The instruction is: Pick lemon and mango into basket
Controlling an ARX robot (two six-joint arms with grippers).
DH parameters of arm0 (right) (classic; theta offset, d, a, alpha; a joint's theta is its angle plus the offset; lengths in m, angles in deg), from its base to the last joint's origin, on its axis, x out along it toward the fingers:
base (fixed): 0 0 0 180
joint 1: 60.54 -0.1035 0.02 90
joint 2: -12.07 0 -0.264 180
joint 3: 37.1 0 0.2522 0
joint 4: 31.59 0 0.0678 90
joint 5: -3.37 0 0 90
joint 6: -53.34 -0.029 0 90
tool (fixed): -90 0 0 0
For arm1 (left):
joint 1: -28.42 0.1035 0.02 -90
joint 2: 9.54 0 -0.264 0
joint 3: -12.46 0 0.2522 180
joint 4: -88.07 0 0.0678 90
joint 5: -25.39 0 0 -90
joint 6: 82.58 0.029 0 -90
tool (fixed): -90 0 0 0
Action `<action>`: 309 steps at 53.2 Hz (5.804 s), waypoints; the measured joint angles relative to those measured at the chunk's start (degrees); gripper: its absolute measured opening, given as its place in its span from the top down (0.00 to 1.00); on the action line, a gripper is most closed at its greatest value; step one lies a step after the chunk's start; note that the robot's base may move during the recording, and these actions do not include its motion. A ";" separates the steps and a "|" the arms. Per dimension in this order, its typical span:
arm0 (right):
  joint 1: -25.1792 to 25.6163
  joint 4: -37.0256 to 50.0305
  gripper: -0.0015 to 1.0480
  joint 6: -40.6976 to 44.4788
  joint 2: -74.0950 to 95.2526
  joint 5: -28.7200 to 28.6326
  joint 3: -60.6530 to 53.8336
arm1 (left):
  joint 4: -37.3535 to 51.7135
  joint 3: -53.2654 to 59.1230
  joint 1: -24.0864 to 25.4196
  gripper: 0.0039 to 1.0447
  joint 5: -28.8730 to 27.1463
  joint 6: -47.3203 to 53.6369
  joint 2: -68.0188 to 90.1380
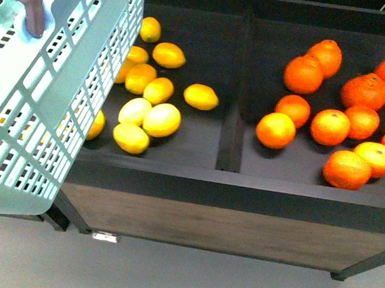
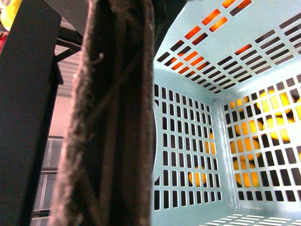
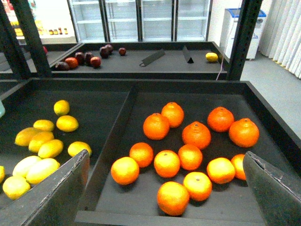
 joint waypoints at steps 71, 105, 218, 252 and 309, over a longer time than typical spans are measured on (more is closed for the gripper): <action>0.00 0.00 0.08 -0.02 -0.02 -0.07 0.00 | 0.04 -0.02 0.04 0.95 -0.07 0.04 0.00; 0.09 0.00 0.08 -0.02 -0.02 -0.37 -0.04 | -2.05 -15.45 -8.90 0.95 1.64 32.98 17.70; 33.90 9.35 0.08 -57.88 129.15 2.27 66.10 | -8.76 -42.99 -29.97 0.95 11.15 24.65 39.23; 27.74 8.04 0.08 -72.43 138.99 3.26 75.30 | -8.76 -42.99 -30.03 0.95 11.19 24.65 39.23; 23.78 2.58 0.08 -69.22 146.94 2.23 84.78 | -8.76 -42.99 -30.03 0.95 11.17 24.68 39.21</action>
